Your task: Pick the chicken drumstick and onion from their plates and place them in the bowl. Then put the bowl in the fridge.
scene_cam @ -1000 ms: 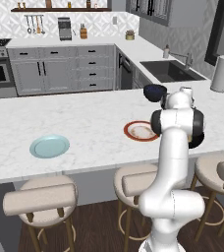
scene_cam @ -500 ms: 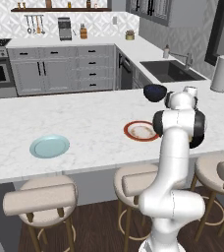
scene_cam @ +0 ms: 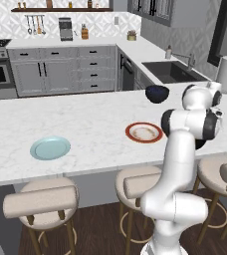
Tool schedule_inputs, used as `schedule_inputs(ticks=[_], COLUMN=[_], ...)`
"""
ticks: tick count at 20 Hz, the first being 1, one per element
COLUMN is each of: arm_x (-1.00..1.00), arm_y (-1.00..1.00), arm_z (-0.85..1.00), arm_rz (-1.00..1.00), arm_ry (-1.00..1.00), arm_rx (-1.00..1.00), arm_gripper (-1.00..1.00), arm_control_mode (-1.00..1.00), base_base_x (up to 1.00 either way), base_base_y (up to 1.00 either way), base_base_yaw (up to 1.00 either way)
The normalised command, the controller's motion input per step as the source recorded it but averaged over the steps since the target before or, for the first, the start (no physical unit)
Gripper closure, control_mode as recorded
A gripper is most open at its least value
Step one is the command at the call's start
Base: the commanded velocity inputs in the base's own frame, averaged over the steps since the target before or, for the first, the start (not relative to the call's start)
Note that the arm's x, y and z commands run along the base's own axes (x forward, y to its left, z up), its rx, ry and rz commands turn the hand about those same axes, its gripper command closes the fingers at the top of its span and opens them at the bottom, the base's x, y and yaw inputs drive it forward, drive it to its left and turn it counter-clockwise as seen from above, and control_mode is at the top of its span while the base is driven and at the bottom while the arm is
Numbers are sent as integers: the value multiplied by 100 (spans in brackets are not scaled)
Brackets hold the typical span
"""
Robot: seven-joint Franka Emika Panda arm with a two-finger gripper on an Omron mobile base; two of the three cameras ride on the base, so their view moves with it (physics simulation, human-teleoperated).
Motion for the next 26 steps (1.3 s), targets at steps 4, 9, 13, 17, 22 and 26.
schedule_inputs(ticks=[4,9,13,17,22,26], arm_x=[-78,8,21,30,45,19], arm_y=[-18,-13,0,-4,-9,-16], arm_z=[-11,-17,-35,-24,-25,-33], arm_rz=[0,-1,-5,-7,-8,-9], arm_ry=[0,0,0,0,0,0], arm_rx=[0,1,3,11,13,5], arm_gripper=[-100,-100,-100,-100,-100,-100], arm_control_mode=[-100,-100,-100,-100,-100,-100], base_base_x=[0,0,0,0,0,0], base_base_y=[0,0,0,0,0,0], base_base_yaw=[0,0,0,0,0,0])
